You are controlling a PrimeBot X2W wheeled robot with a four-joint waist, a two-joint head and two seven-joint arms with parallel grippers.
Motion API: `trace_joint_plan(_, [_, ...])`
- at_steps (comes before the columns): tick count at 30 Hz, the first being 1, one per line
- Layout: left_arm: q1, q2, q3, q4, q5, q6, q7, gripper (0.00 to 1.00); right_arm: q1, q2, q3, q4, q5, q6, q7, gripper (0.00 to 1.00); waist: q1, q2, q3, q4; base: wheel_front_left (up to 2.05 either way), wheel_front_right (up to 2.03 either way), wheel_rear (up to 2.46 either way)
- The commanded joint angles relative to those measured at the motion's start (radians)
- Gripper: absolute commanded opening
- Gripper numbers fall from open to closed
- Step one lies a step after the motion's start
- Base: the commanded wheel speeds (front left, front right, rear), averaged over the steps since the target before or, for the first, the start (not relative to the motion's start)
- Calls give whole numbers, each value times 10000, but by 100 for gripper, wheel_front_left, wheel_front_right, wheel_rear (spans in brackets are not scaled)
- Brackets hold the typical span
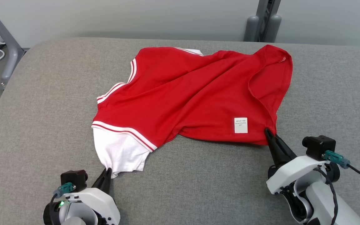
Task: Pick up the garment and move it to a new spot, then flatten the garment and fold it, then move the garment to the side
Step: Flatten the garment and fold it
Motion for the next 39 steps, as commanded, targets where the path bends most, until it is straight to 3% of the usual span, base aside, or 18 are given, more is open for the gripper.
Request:
trace_joint_plan(1, [-122, 43, 15, 13, -55, -41, -14, 0, -87, -46, -12, 27, -27, -5, -77, 0, 0, 0, -27, -6, 0, 0, 0])
trace_joint_plan(10, [103, 273, 345, -714, -503, -126, -568, 0, 161, -180, -145, 36, 95, -5, -134, 0, 0, 0, -467, 12, 0, 0, 0])
trace_joint_plan(23, [161, 410, 1291, -4231, -2242, -302, -409, 0, 130, -860, -482, -964, -86, -6, -144, 0, 0, 0, -1348, -134, 0, 0, 0])
trace_joint_plan(31, [-61, 238, 1868, -6535, -3506, 164, 467, 0, -109, -1645, -679, -2593, -756, -6, 397, 0, 0, 0, -1872, -648, 0, 0, 0])
trace_joint_plan(39, [-271, -56, 2124, -8732, -5527, 1257, 1541, 0, 289, -1881, -1812, -5005, -808, -7, 1730, 0, 0, 0, -2020, -1097, 0, 0, 0])
